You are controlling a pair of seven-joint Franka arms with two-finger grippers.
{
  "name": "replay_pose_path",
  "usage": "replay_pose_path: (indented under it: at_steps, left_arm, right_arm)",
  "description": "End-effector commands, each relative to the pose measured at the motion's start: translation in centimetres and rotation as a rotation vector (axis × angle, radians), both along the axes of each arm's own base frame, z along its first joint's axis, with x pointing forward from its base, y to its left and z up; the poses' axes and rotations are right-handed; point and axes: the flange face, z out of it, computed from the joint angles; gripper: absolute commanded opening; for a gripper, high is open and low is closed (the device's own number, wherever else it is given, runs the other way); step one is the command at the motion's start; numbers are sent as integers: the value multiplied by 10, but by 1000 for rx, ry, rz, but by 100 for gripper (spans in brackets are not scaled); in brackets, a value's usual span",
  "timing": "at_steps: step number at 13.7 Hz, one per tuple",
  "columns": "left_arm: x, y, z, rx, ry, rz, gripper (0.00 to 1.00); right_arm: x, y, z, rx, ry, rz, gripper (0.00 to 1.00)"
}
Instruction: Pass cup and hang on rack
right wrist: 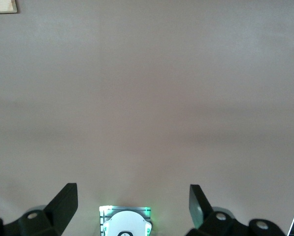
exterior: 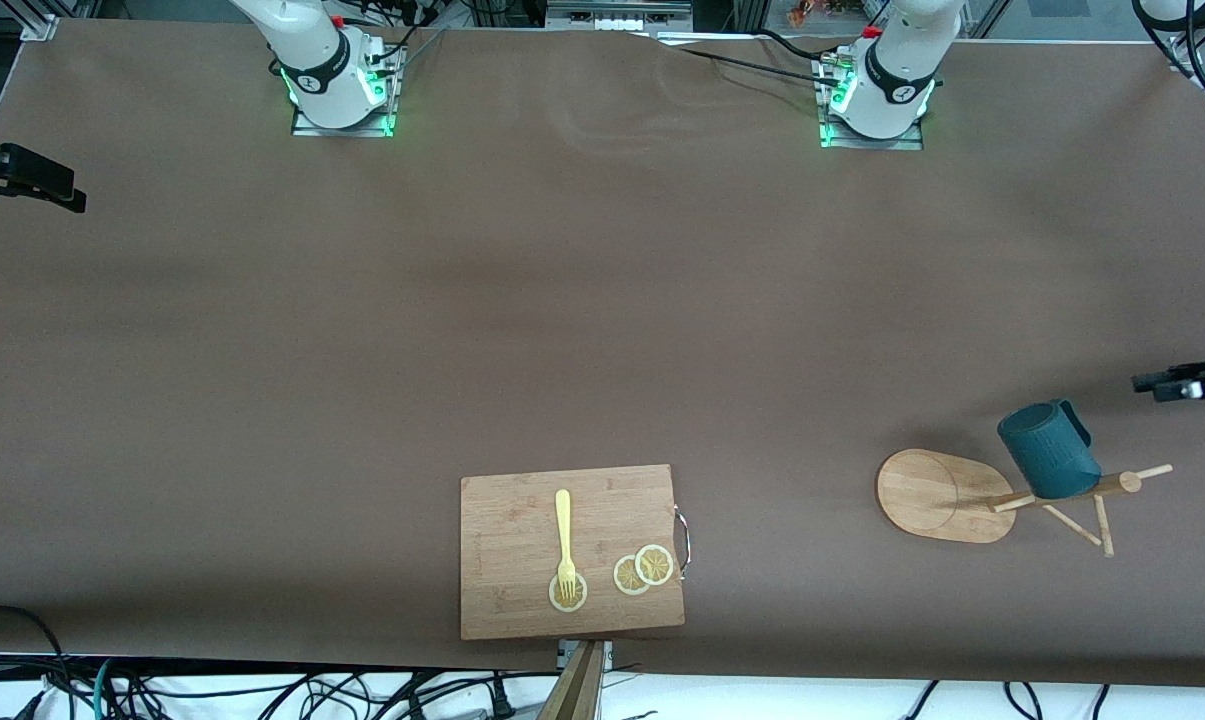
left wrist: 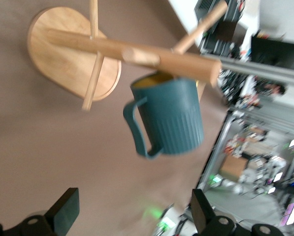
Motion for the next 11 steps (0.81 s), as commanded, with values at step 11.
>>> replay_pose_path:
  at_steps: [11]
  left_arm:
    - [-61,-210,269,711,-135,-449,100]
  right_arm:
    - [0,-4,1,-9,-3,-11,100]
